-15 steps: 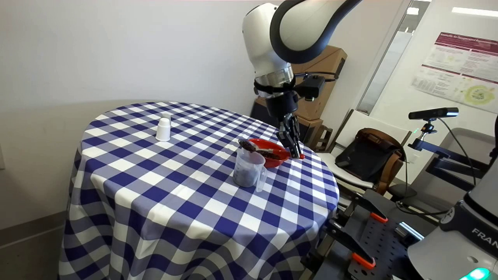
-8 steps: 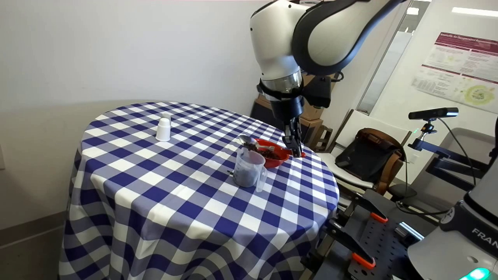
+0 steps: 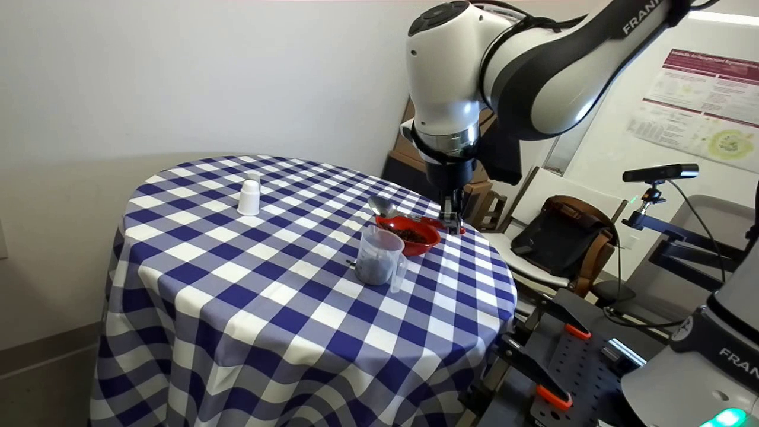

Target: Pick up the spoon, take one spoon of objects from the red bowl and put it in the measuring cup

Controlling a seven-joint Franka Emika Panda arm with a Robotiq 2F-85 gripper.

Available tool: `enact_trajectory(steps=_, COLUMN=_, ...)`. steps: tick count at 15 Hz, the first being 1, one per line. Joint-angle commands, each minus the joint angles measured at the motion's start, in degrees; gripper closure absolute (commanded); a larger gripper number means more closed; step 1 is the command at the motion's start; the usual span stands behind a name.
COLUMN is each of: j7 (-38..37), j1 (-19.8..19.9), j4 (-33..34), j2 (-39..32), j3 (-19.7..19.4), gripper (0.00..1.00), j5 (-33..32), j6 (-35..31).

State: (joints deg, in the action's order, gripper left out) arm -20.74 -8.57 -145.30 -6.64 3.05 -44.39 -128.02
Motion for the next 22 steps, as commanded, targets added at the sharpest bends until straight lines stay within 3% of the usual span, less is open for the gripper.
enact_trajectory(steps=1, j7=-4.17, j1=0.33, j4=-3.31, j2=3.26, j3=0.51, gripper=0.95, j5=-4.91, j6=-1.90)
enact_trajectory(steps=6, j7=-9.66, j1=0.56, j4=-5.79, j2=5.33, j3=0.88, gripper=0.95, j5=-12.66, j6=-3.11)
enact_trajectory(steps=9, j7=-10.05, j1=1.36, j4=-4.18, j2=4.75, j3=0.81, gripper=0.95, j5=-8.91, j6=-2.25)
enact_trajectory(steps=15, j7=-6.69, j1=8.29, j4=10.87, j2=-0.73, j3=-4.91, gripper=0.95, j5=2.01, j6=-0.13)
enact_trajectory(steps=20, j7=-6.92, j1=14.21, j4=25.21, j2=-10.14, j3=-11.42, gripper=0.95, j5=2.73, j6=0.21)
enact_trajectory(steps=22, j7=-6.73, j1=15.61, j4=27.91, j2=-13.95, j3=-13.29, gripper=0.95, j5=3.09, j6=0.19)
